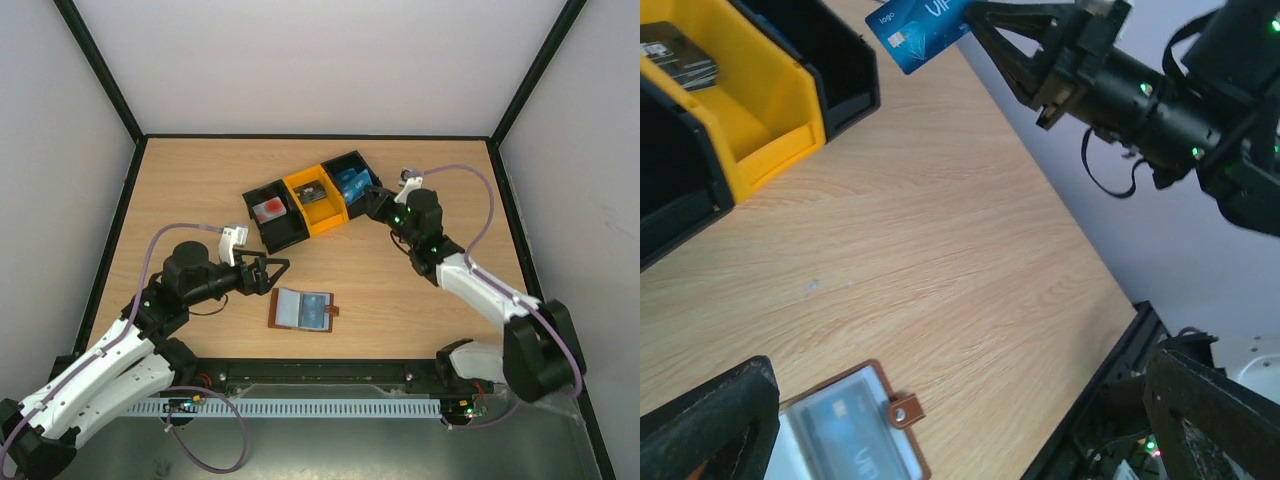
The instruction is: Take the credit cards out of the card holder
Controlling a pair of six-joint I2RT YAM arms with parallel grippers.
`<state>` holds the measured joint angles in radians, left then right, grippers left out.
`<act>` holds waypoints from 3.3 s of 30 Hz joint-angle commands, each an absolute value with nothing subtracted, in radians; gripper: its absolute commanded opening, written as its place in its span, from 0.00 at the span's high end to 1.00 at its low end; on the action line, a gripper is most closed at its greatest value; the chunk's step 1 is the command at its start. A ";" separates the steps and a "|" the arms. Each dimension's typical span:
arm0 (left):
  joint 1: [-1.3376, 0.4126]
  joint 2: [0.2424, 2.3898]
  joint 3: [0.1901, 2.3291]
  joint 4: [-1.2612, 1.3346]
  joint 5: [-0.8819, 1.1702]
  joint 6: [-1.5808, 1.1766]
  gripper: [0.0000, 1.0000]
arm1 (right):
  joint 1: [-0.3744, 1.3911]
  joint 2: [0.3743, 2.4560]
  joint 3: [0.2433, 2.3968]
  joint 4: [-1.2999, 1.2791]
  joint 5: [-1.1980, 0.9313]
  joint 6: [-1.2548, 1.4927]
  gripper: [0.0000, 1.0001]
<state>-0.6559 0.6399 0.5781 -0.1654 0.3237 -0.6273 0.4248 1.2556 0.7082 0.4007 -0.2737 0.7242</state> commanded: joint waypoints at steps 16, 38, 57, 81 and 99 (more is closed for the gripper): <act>-0.653 0.578 0.598 -0.256 0.326 -0.544 0.00 | 0.344 1.835 1.158 0.367 -0.164 0.514 0.98; -0.653 0.579 0.604 -0.261 0.344 -0.528 0.00 | 0.343 2.137 1.358 0.406 -0.226 0.531 0.98; -0.653 0.614 0.605 -0.264 0.348 -0.533 0.00 | 0.343 2.167 1.437 0.334 -0.155 0.506 0.84; -0.653 0.714 0.648 -0.328 0.327 -0.519 0.00 | 0.342 2.104 1.526 0.190 -0.087 0.459 0.63; -0.653 0.803 0.550 -0.242 0.309 -0.654 0.05 | 0.348 1.676 1.106 -0.021 -0.191 0.728 0.57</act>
